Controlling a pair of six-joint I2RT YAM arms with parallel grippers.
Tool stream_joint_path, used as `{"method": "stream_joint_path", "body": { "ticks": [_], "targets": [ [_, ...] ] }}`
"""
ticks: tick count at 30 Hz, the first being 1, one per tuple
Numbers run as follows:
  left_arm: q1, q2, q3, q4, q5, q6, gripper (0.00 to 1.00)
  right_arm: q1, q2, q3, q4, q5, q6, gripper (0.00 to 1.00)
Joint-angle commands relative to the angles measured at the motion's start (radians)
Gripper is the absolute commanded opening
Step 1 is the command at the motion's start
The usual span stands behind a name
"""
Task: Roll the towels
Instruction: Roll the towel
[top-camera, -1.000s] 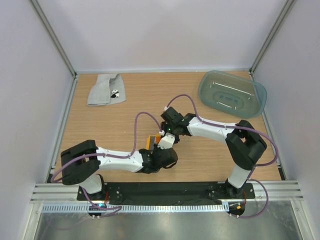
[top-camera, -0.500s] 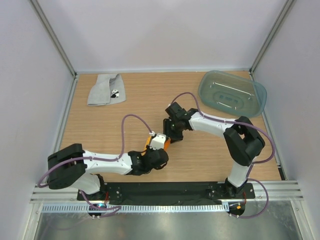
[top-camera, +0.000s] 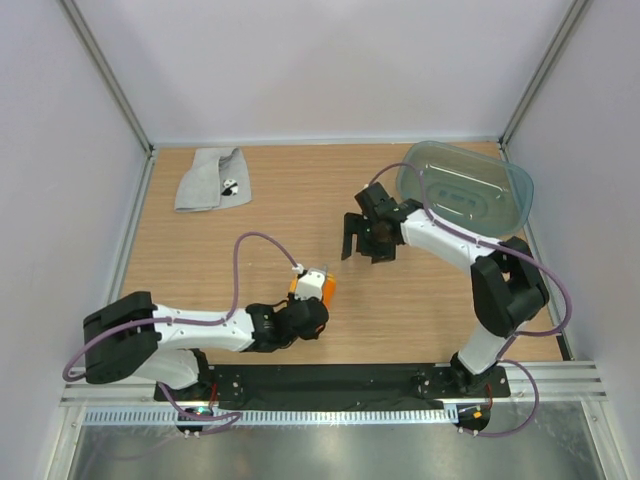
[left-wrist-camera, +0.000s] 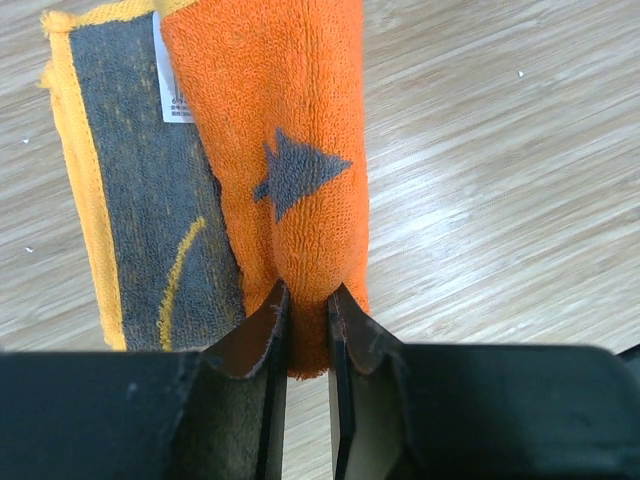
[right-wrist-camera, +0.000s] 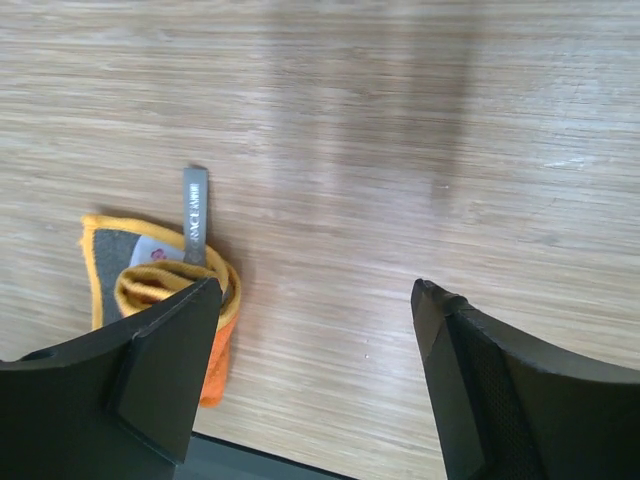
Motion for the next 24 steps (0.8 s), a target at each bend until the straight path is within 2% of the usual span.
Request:
{"method": "stream_joint_path", "body": {
  "ticks": [1,6,13,21,24],
  "targets": [
    [0.012,-0.031,-0.02,0.046,0.05,-0.021,0.0,0.003,-0.105,0.016,-0.022,0.03,-0.015,0.85],
    [0.05,-0.043,-0.055,0.115,0.115,-0.036,0.0,0.004,-0.238,-0.062,0.029,0.009,0.002,0.86],
    [0.102,-0.117,-0.126,0.193,0.179,-0.069,0.0,0.006,-0.378,-0.297,0.375,-0.307,0.089,0.87],
    [0.268,-0.301,-0.29,0.382,0.391,-0.138,0.0,0.053,-0.364,-0.518,0.668,-0.403,0.185,0.87],
    [0.351,-0.345,-0.339,0.437,0.484,-0.168,0.0,0.102,-0.315,-0.551,0.782,-0.384,0.223,0.87]
  ]
}}
